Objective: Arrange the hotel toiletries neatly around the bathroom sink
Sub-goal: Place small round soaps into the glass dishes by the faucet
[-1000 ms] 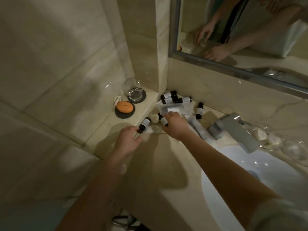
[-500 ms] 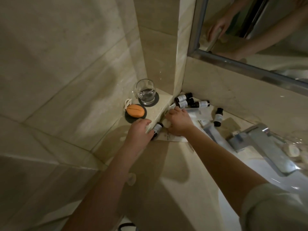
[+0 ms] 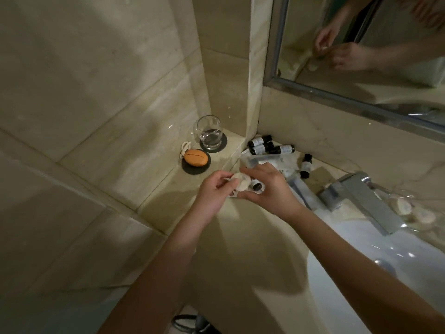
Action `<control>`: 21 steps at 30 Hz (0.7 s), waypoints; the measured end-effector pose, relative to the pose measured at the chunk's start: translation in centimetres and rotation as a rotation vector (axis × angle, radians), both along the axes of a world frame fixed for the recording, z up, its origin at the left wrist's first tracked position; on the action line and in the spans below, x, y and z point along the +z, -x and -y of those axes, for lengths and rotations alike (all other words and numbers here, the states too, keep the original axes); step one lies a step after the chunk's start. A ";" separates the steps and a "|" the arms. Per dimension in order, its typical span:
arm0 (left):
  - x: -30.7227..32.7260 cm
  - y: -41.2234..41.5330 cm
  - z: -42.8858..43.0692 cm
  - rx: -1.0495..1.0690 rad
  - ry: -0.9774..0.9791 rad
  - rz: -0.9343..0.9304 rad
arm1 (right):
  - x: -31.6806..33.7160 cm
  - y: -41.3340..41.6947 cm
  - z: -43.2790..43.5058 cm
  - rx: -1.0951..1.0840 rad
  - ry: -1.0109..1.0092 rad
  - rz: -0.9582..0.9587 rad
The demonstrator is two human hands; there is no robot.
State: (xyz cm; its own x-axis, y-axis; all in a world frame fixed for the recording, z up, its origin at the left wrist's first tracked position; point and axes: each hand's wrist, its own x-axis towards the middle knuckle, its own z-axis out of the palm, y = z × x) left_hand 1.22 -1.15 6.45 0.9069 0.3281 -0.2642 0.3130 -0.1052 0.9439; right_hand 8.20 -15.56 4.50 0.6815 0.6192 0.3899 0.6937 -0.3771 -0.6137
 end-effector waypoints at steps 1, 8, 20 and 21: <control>0.3 0.4 0.3 -0.002 0.024 -0.003 | 0.3 0.3 0.4 0.011 -0.003 0.012; 2.4 3.2 1.6 -0.017 0.389 -0.106 | 2.4 2.1 3.5 0.125 -0.088 0.056; 4.6 7.7 0.5 -0.423 -0.729 0.317 | 5.3 4.7 3.2 0.264 0.104 -0.878; 4.3 7.9 0.4 -0.449 -0.793 0.308 | 5.4 4.8 3.1 0.278 0.118 -0.896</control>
